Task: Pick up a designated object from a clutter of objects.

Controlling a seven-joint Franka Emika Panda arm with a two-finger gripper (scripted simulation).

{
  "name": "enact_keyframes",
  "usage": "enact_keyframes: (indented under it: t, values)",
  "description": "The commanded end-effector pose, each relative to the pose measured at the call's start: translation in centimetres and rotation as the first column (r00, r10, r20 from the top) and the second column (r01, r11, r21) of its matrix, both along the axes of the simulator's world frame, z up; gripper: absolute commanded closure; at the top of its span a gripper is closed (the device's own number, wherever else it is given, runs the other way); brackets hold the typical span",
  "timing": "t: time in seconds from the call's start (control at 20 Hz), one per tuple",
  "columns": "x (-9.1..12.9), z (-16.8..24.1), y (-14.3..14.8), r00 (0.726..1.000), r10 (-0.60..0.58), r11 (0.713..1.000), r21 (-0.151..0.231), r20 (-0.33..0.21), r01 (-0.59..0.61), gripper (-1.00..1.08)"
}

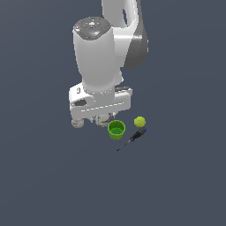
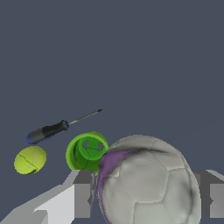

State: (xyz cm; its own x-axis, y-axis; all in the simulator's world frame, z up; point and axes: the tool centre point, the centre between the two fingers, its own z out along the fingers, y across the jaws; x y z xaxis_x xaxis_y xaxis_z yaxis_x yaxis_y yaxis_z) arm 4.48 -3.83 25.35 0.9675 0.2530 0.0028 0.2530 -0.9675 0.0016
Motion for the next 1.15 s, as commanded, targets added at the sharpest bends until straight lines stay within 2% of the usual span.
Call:
enact_keyframes:
  t: [0.0,0.3,0.55,1.1]
  values:
    - [-0.2,3.0,0.5,1.0,0.0,1.0,0.0,0.0,0.0,1.08]
    - [-0.4,9.2,1.5,1.0,0.0,1.0,0.0,-0.001,0.0,1.08]
    - [-0.5,12.8,2.2,1.0,0.0,1.0,0.0,-0.002,0.0,1.08]
    - [-0.4,16.0,2.7,1.0,0.0,1.0,0.001,-0.003,0.0,1.08]
